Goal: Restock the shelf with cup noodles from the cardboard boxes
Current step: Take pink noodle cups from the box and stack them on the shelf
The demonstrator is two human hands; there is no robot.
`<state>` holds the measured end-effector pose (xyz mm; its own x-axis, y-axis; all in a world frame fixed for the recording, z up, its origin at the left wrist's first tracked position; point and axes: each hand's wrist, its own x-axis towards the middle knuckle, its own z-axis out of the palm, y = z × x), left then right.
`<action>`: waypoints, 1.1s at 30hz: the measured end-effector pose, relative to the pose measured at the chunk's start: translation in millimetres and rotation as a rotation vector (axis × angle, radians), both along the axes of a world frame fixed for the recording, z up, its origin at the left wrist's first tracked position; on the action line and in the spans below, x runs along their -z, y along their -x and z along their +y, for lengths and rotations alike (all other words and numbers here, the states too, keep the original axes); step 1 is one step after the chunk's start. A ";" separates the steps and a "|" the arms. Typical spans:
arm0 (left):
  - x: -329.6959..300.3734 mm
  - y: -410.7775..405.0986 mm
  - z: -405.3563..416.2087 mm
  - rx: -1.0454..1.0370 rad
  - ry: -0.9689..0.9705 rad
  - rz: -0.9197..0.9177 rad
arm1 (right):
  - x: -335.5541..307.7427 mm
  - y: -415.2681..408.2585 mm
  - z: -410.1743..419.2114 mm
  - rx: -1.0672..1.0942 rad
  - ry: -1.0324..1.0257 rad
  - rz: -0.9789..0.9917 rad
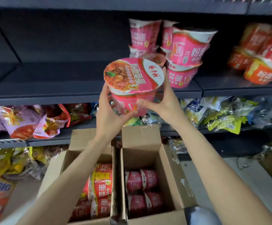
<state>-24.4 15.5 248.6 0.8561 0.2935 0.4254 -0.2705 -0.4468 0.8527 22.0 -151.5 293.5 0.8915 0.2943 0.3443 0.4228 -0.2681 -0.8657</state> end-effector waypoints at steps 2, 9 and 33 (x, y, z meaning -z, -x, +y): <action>-23.8 -32.9 0.0 -0.024 -0.010 -0.065 | -21.0 -25.7 2.8 0.036 -0.023 -0.067; -67.8 -140.2 -17.9 -0.038 0.027 -0.071 | -51.4 -114.1 12.7 0.294 -0.049 -0.158; 67.9 37.8 101.9 -0.078 -0.250 0.044 | 155.9 23.4 61.9 -0.007 0.376 -0.186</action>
<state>-62.3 117.4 180.7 0.8542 0.2497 0.4561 -0.1925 -0.6630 0.7235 -1.4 -89.6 137.6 0.8219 0.4360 0.3667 0.5656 -0.5476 -0.6166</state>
